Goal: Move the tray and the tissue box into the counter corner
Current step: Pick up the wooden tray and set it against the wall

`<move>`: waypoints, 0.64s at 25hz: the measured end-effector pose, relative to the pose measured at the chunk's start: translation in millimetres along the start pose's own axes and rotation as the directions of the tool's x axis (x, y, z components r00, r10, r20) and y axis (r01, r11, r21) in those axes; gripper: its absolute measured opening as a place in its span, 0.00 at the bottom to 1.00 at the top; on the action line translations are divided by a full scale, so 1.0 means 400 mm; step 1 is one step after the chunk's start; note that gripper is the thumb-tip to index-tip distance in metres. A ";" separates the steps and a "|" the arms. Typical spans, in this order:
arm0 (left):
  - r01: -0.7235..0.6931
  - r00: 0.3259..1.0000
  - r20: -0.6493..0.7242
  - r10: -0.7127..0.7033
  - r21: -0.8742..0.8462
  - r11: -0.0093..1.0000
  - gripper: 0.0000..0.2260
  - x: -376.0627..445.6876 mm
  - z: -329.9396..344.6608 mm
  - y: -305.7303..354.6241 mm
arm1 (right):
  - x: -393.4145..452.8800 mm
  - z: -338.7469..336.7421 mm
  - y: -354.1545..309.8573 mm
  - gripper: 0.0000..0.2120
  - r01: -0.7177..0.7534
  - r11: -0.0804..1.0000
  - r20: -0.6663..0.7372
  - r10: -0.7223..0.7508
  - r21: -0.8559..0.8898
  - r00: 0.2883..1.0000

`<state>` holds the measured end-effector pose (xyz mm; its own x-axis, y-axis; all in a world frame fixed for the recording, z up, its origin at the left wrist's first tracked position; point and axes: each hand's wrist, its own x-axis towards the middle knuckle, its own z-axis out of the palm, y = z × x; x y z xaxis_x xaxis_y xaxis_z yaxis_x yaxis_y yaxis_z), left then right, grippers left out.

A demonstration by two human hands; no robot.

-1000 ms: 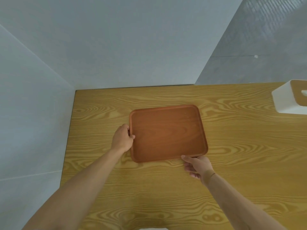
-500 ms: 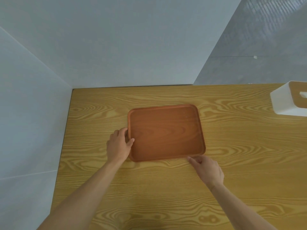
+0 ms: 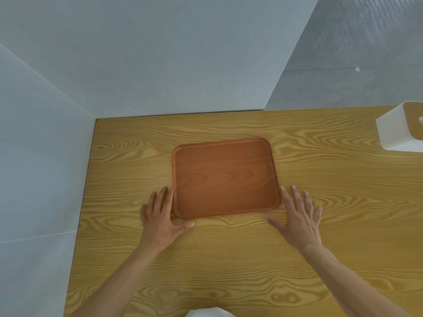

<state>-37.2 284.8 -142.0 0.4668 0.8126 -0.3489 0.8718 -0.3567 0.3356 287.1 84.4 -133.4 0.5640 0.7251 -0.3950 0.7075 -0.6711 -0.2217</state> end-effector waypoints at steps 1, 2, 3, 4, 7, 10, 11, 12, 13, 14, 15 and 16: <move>0.009 1.000 0.004 -0.009 0.012 1.000 0.53 0.001 0.005 0.000 | 0.007 0.002 -0.001 0.48 0.005 1.000 -0.003 -0.005 0.011 1.000; 0.019 1.000 0.001 -0.019 0.020 1.000 0.53 0.002 0.007 0.001 | 0.012 0.004 -0.003 0.48 0.007 1.000 -0.010 -0.007 0.020 1.000; 0.029 1.000 -0.003 -0.029 0.026 0.999 0.53 0.004 0.007 0.003 | 0.017 0.006 -0.006 0.48 0.007 1.000 -0.021 -0.007 0.028 1.000; 0.039 0.999 -0.006 -0.038 0.028 0.999 0.53 0.006 0.006 0.005 | 0.020 0.008 -0.008 0.47 0.006 0.999 -0.033 -0.005 0.036 0.999; 0.056 0.998 -0.006 -0.055 0.027 0.998 0.53 0.019 -0.002 0.011 | 0.031 0.011 -0.010 0.47 0.004 0.998 -0.062 0.000 0.062 0.998; 0.067 0.998 0.006 -0.067 0.025 0.997 0.53 0.048 -0.017 0.019 | 0.049 0.004 -0.013 0.47 -0.007 0.997 -0.066 0.012 0.078 0.998; 0.068 0.998 0.012 -0.069 0.028 0.997 0.53 0.061 -0.022 0.023 | 0.058 -0.001 -0.016 0.46 -0.016 0.996 -0.061 0.022 0.084 0.998; 0.068 0.998 0.015 -0.068 0.030 0.997 0.53 0.074 -0.028 0.027 | 0.068 -0.006 -0.018 0.46 -0.027 0.996 -0.057 0.032 0.087 0.998; 0.067 0.998 0.015 -0.068 0.029 0.997 0.53 0.087 -0.034 0.032 | 0.080 -0.012 -0.021 0.46 -0.036 0.996 -0.054 0.041 0.087 0.998; 0.066 0.998 0.014 -0.067 0.026 0.997 0.53 0.100 -0.040 0.036 | 0.093 -0.019 -0.025 0.46 -0.043 0.995 -0.052 0.048 0.091 0.998; 0.067 0.998 0.014 -0.067 0.025 0.997 0.52 0.114 -0.046 0.039 | 0.105 -0.025 -0.029 0.46 -0.047 0.994 -0.050 0.052 0.097 0.997; 0.067 0.998 0.015 -0.067 0.025 0.997 0.52 0.128 -0.053 0.042 | 0.116 -0.032 -0.033 0.46 -0.049 0.993 -0.050 0.054 0.103 0.997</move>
<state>-1.6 330.2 -135.7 0.4092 0.8277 -0.3840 0.9045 -0.3127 0.2899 309.4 129.0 -137.6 0.6219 0.6947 -0.3615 0.6316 -0.7178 -0.2929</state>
